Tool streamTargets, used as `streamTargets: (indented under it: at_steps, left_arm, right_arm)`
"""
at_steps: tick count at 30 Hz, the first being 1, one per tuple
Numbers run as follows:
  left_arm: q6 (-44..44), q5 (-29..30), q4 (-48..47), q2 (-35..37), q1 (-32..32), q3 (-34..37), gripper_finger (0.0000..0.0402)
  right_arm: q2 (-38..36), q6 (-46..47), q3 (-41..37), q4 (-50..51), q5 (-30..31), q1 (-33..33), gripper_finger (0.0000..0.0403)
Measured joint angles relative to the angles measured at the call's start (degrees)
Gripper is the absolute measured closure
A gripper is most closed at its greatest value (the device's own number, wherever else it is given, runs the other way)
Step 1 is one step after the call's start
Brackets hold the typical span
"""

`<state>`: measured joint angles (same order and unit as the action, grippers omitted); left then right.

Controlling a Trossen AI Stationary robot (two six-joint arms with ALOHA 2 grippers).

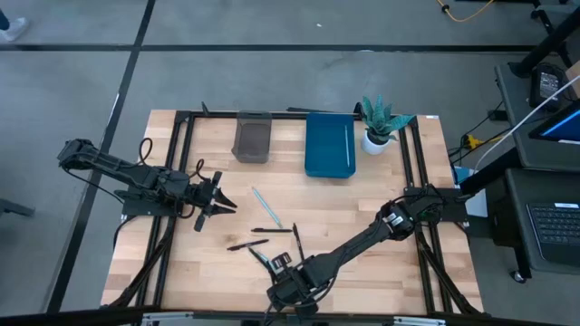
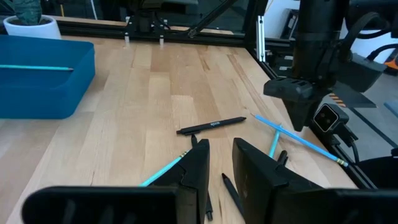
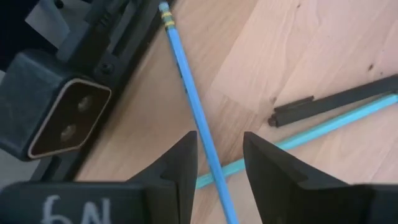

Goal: Sort pens & pencils
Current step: Put the blue pencil into the blue bin

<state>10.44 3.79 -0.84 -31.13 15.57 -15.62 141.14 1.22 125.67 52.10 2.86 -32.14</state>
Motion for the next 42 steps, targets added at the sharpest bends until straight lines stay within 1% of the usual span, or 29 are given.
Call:
streamTargets:
  at_steps: [5, 14, 27, 30, 37, 39, 42]
  left_arm:
    - [0.0, 0.0, 0.0, 0.0, 0.0, 0.0, 0.0337]
    - [0.0, 0.0, 0.0, 0.0, 0.0, 0.0, 0.0337]
    - [1.1, 0.0, 0.0, 0.0, 0.0, 0.0, 0.0337]
    - [1.1, 0.0, 0.0, 0.0, 0.0, 0.0, 0.0337]
    - [1.1, 0.0, 0.0, 0.0, 0.0, 0.0, 0.0337]
    - [1.1, 0.0, 0.0, 0.0, 0.0, 0.0, 0.0337]
    - [1.1, 0.0, 0.0, 0.0, 0.0, 0.0, 0.0337]
  right_arm:
    - [1.1, 0.2, -0.5, -1.9, -1.4, -0.1, 0.0273]
    - [3.6, 1.8, -0.5, -1.5, -3.5, -0.4, 0.0273]
    - [3.8, 3.1, -0.4, -0.3, -4.4, -0.3, 0.0276]
    - [3.8, 3.8, -0.4, -0.3, -4.4, -0.1, 0.0294]
    - [3.8, 6.0, -0.4, 0.3, -6.7, 1.0, 0.0369]
    - [3.8, 5.7, -0.4, 0.4, -6.6, 0.9, 0.0381]
    - [3.8, 4.9, -0.4, 0.5, -6.7, 1.0, 0.0381]
